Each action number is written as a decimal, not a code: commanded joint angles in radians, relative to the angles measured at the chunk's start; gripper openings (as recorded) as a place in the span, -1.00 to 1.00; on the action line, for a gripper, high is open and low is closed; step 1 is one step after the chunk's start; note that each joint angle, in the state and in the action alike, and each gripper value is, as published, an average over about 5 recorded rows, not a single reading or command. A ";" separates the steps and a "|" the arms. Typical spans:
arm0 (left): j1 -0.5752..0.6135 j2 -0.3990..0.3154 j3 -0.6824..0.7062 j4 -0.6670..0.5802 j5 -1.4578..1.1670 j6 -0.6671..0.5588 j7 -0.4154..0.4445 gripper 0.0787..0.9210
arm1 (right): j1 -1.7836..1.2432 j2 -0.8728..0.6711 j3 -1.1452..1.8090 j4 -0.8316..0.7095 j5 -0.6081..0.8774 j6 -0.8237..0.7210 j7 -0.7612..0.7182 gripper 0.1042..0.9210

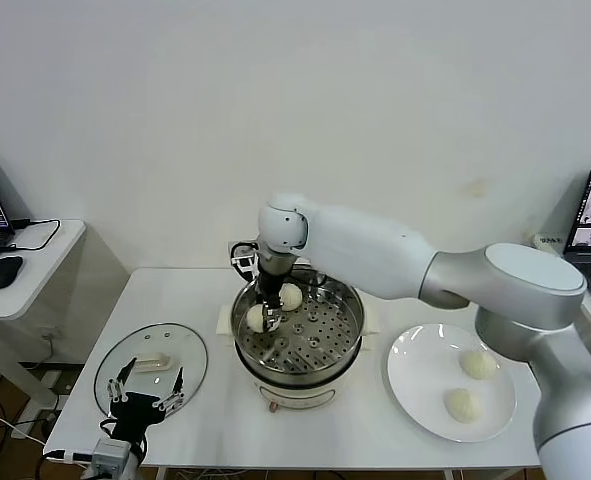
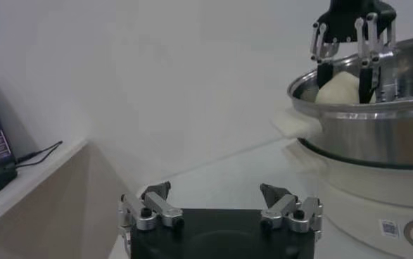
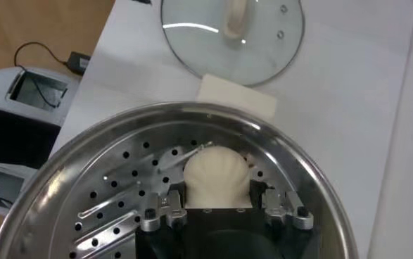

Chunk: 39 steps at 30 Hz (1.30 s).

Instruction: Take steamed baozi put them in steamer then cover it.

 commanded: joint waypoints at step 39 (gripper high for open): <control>-0.003 0.011 0.036 0.013 -0.001 0.005 0.005 0.77 | -0.051 -1.026 0.232 0.658 -0.133 0.196 -0.117 0.76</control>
